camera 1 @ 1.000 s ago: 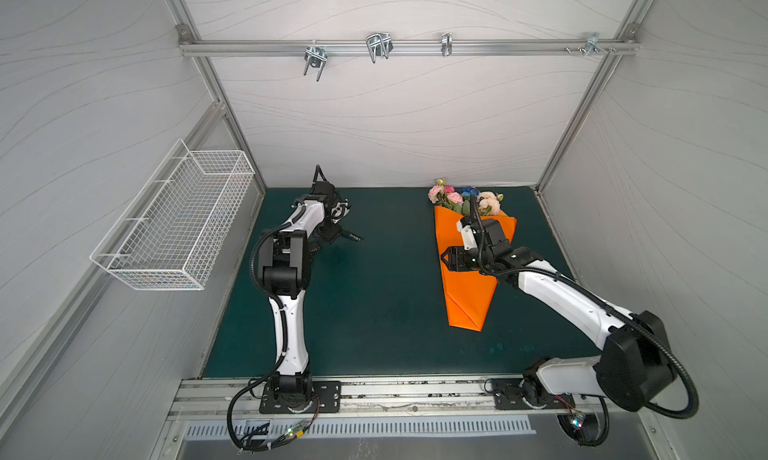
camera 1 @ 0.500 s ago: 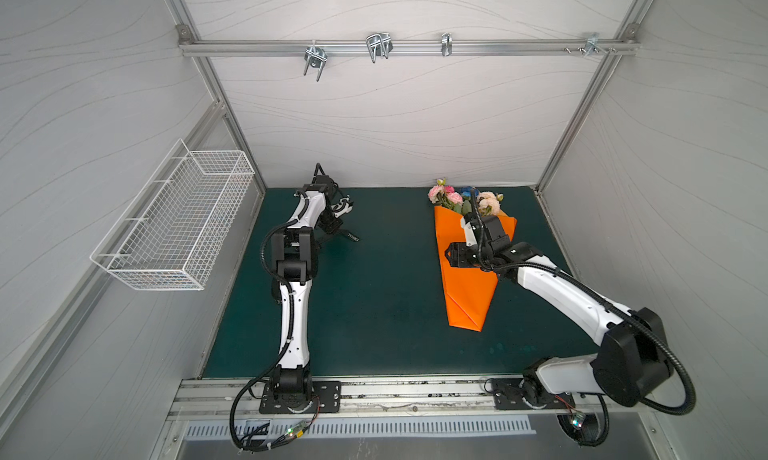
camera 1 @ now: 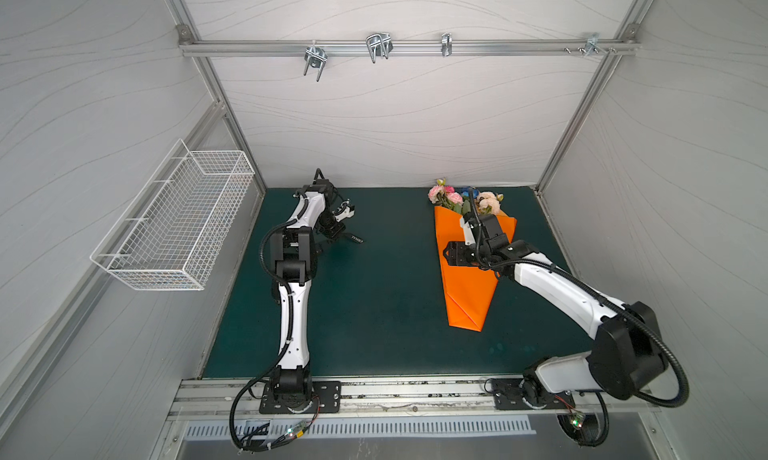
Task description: Tie the bouquet of fake flowers
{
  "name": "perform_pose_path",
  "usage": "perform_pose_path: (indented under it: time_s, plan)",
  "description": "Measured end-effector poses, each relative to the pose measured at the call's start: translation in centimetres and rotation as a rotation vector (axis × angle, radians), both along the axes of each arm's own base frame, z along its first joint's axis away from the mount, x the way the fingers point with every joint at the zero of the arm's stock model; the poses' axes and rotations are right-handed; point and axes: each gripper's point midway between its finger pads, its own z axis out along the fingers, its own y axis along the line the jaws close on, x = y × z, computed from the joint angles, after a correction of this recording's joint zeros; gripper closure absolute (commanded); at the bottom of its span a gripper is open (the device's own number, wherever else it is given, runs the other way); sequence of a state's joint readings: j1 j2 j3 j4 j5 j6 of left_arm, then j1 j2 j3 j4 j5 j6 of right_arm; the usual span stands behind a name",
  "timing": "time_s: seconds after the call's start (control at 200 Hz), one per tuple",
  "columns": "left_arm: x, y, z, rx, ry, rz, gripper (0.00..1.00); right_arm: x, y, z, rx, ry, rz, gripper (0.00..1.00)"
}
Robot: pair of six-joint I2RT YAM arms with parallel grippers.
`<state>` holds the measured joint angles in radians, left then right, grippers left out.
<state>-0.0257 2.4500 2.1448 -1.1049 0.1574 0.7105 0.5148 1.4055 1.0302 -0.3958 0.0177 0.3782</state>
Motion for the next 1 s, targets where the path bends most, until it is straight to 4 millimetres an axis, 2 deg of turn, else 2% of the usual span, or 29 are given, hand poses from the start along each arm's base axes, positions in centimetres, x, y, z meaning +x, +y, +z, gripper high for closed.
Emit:
perform_pose_path:
  time_s: [0.13, 0.335, 0.45, 0.55, 0.71, 0.86, 1.0]
  plan:
    - [-1.8, -4.1, 1.8, -0.118, 0.008, -0.011, 1.00, 0.2, 0.6, -0.2, 0.030, 0.010, 0.002, 0.25]
    - [-3.7, -12.0, 9.0, -0.301, -0.108, -0.053, 1.00, -0.1, 1.6, -0.7, 0.093, 0.019, 0.027, 0.24]
    - [-5.3, -15.6, 12.8, -0.376, -0.177, -0.099, 1.00, -0.9, 3.5, -1.1, 0.163, 0.020, 0.121, 0.20]
    - [-7.5, -18.1, 14.6, -0.418, -0.192, -0.151, 1.00, -1.6, 5.6, -0.8, 0.196, -0.008, 0.231, 0.19]
    - [-9.8, -19.6, 15.0, -0.449, -0.169, -0.189, 1.00, -2.4, 8.4, 0.4, 0.185, -0.111, 0.365, 0.19]
    - [-11.7, -20.2, 14.1, -0.464, -0.123, -0.212, 1.00, -2.3, 9.4, 0.9, 0.115, -0.217, 0.426, 0.20]
    - [-12.8, -20.6, 14.3, -0.484, -0.106, -0.239, 1.00, -2.3, 10.3, 0.9, 0.056, -0.305, 0.497, 0.22]
